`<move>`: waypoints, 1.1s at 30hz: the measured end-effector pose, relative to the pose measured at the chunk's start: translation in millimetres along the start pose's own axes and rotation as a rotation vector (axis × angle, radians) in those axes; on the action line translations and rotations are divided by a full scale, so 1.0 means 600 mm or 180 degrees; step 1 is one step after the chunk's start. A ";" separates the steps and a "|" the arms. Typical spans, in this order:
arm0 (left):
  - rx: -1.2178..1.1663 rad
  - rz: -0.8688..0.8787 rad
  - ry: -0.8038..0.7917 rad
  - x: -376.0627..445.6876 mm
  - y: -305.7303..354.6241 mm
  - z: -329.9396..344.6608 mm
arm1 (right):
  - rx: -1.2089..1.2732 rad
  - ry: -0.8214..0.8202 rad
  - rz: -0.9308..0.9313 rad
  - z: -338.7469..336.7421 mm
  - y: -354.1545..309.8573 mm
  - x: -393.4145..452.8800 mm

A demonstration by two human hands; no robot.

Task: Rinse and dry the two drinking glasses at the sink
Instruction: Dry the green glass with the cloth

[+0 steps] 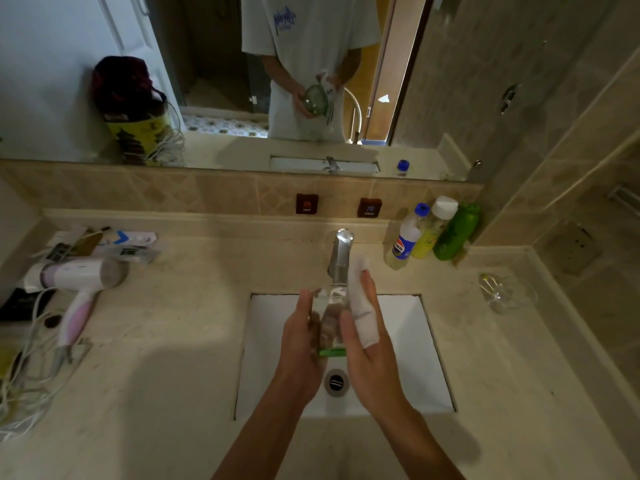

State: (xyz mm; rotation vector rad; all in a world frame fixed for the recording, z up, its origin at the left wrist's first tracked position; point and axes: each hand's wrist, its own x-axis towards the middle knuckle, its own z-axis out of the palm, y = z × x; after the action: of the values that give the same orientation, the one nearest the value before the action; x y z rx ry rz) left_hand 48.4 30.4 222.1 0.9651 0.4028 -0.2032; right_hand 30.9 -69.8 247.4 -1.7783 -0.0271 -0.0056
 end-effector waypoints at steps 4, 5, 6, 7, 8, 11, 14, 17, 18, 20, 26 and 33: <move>-0.0162 -0.0188 -0.0111 -0.006 0.013 0.007 | 0.0271 0.0048 0.1066 -0.014 -0.017 0.010; -0.0158 -0.0196 -0.0107 -0.006 0.013 0.008 | 0.0247 0.0008 0.1105 -0.014 -0.014 0.009; -0.0105 -0.0181 -0.0110 -0.005 0.013 0.008 | 0.0226 -0.0023 0.1127 -0.012 -0.012 0.004; -0.0036 -0.0144 -0.0084 -0.003 0.012 0.009 | 0.0190 -0.0036 0.1077 -0.009 -0.011 -0.002; 0.0022 -0.0094 -0.0067 -0.001 0.009 0.011 | 0.0119 -0.0066 0.0957 -0.006 -0.005 -0.011; -0.0158 0.0141 0.0247 0.005 0.004 0.020 | 0.0221 -0.0194 0.0746 0.001 0.012 -0.035; -0.0454 0.0446 0.0623 0.019 0.007 0.024 | 0.0546 -0.0246 0.0673 0.010 0.009 -0.072; -0.0439 0.0496 0.0739 0.025 0.006 0.028 | 0.0732 -0.0060 0.1023 0.014 0.016 -0.089; -0.0298 0.0477 0.0749 0.025 0.005 0.029 | 0.0705 -0.0002 0.1149 0.013 0.013 -0.086; 0.0033 0.0421 0.0649 0.023 -0.002 0.025 | 0.0619 0.0059 0.1391 0.003 0.006 -0.071; -0.0208 0.0297 0.0090 0.013 -0.002 0.026 | 0.1719 0.0713 0.1544 -0.033 0.014 -0.035; 0.0156 0.0773 -0.0063 -0.001 -0.013 0.030 | 0.3462 0.0301 0.2246 -0.035 0.011 -0.057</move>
State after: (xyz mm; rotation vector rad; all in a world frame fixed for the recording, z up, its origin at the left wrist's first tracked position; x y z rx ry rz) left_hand 49.4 11.3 225.8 1.0500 0.2605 -0.0021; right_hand -3.1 -92.4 244.5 -0.6280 0.5641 0.3663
